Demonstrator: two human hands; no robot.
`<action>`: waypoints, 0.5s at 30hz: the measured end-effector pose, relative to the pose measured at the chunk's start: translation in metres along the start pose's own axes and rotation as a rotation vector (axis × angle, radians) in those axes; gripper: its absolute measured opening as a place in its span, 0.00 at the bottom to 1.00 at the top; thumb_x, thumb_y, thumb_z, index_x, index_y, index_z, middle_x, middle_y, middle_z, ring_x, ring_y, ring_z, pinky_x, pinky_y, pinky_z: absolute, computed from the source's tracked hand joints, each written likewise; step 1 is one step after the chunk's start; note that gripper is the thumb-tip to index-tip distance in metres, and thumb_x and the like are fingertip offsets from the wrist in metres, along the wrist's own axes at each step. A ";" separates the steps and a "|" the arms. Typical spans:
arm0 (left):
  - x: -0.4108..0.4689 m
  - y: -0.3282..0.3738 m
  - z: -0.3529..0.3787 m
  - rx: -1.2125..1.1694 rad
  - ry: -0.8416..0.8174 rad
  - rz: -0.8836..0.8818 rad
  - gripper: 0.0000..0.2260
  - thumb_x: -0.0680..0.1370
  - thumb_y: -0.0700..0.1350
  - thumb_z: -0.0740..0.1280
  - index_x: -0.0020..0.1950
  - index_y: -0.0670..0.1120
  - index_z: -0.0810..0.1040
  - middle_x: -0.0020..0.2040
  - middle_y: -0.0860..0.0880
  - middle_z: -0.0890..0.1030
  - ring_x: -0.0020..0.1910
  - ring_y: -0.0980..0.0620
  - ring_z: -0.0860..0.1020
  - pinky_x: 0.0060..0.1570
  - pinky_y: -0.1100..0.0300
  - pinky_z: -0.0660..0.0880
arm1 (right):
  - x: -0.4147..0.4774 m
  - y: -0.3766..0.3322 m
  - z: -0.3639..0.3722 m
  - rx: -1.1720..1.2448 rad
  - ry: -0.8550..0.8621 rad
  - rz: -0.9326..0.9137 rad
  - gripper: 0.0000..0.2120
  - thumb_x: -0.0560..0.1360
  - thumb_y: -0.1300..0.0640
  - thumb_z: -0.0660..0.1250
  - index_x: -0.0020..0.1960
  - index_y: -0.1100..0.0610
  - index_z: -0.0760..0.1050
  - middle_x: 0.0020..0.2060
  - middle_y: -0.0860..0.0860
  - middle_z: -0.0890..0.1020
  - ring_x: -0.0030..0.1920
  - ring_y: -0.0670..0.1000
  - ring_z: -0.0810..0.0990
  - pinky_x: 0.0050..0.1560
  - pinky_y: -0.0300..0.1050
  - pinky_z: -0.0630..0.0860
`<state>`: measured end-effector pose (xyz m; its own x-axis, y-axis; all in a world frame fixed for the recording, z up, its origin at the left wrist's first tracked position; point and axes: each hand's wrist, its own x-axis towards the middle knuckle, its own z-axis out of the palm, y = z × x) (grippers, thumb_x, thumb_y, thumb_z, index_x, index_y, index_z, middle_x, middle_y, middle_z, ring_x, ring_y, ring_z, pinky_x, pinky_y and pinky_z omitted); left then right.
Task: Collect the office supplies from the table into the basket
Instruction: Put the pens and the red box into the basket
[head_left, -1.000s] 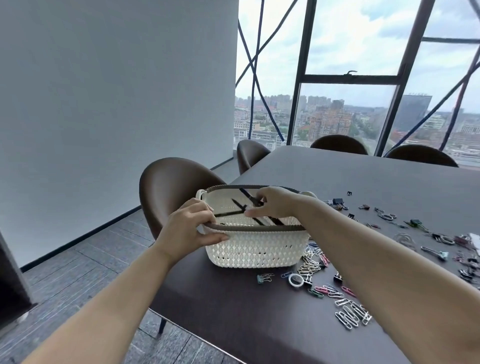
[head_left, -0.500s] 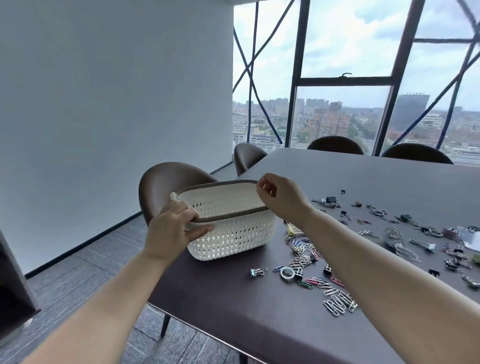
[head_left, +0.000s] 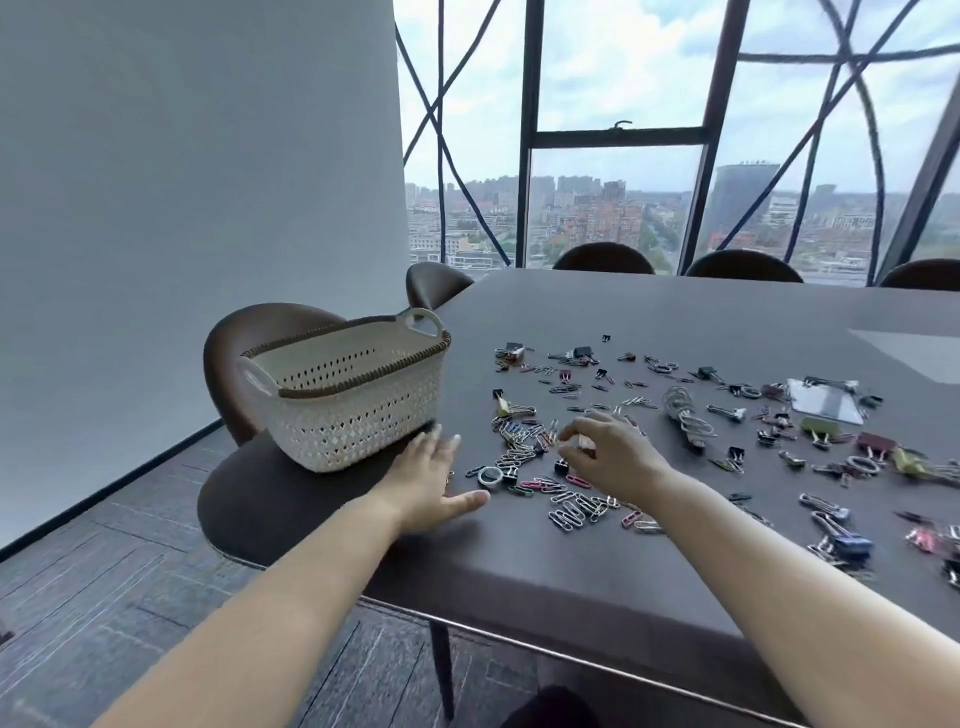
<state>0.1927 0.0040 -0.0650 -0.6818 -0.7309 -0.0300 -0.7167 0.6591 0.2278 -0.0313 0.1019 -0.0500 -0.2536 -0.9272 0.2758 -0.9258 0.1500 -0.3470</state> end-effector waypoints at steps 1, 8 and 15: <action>0.006 0.006 0.004 0.019 -0.089 -0.041 0.39 0.74 0.67 0.56 0.77 0.48 0.45 0.78 0.45 0.44 0.77 0.46 0.43 0.74 0.49 0.44 | -0.005 0.004 -0.002 -0.019 -0.001 0.018 0.14 0.75 0.47 0.62 0.58 0.49 0.75 0.62 0.48 0.75 0.65 0.53 0.68 0.64 0.49 0.65; 0.041 0.063 0.021 0.025 -0.156 0.157 0.47 0.68 0.71 0.61 0.76 0.53 0.38 0.77 0.50 0.38 0.76 0.49 0.37 0.73 0.46 0.39 | -0.041 0.043 -0.017 -0.050 -0.088 0.198 0.40 0.64 0.27 0.59 0.70 0.46 0.62 0.72 0.49 0.63 0.72 0.54 0.57 0.72 0.56 0.57; 0.084 0.076 0.026 0.056 -0.112 0.152 0.44 0.70 0.70 0.58 0.76 0.54 0.41 0.77 0.52 0.40 0.75 0.47 0.34 0.72 0.41 0.39 | -0.051 0.057 -0.014 -0.164 -0.274 0.252 0.49 0.65 0.28 0.61 0.75 0.45 0.41 0.76 0.48 0.43 0.76 0.53 0.40 0.75 0.58 0.44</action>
<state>0.0774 -0.0026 -0.0752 -0.7927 -0.6000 -0.1077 -0.6090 0.7716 0.1837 -0.0750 0.1624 -0.0708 -0.4145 -0.9083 -0.0566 -0.8824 0.4163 -0.2193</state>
